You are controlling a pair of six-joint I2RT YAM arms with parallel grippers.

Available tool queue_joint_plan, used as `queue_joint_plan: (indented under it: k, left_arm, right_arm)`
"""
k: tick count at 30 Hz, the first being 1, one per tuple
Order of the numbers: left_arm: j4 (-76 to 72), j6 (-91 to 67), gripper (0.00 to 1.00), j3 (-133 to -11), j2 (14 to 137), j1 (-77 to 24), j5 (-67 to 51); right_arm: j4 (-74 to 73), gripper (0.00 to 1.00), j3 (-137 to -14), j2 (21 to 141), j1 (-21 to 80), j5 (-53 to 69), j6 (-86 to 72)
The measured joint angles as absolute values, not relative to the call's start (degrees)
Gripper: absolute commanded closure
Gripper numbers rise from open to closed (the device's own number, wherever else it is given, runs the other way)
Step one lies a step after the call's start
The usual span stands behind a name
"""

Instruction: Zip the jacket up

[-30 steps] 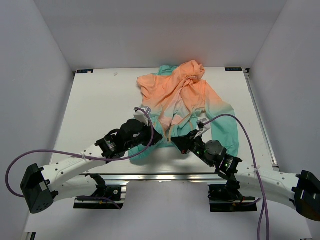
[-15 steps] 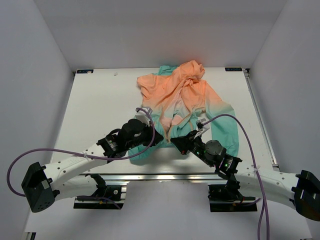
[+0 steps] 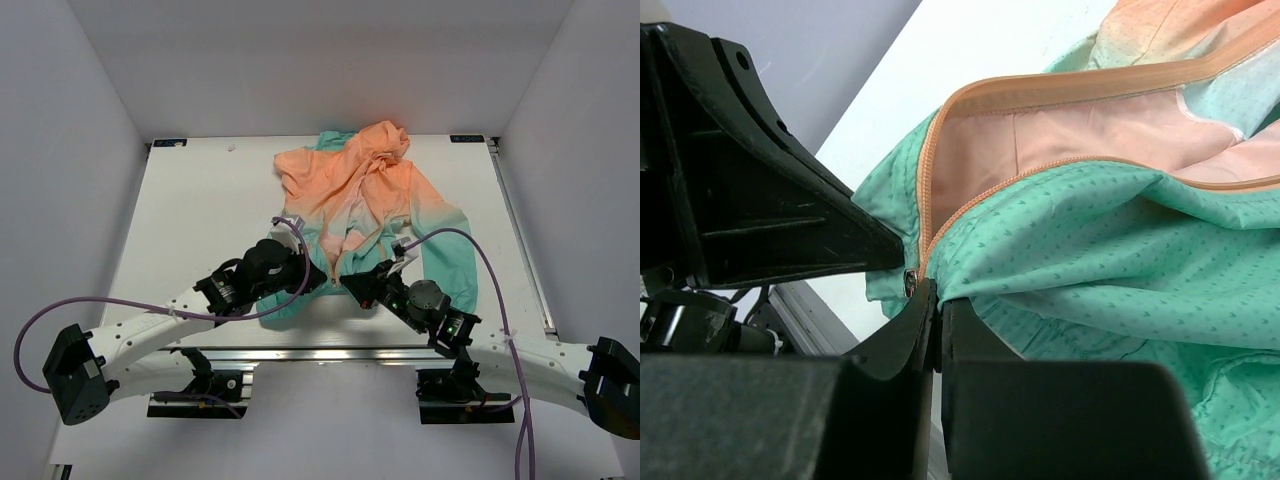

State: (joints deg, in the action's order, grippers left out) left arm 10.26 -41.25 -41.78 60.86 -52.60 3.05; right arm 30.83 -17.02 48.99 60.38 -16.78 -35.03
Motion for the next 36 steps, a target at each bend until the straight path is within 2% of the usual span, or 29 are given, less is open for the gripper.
queue_joint_plan:
  k: [17,36]
  left_arm:
    - [9.6,-42.7,1.0,-41.6,59.4,-52.2,3.0]
    - [7.1,-43.4,1.0,-40.1,59.2,-51.9,1.7]
  right_arm:
    - [40.2,1.0,-10.2,48.7,60.4,-19.4,-38.6]
    - [44.7,1.0,-9.9,48.5,60.4,-17.8,-39.4]
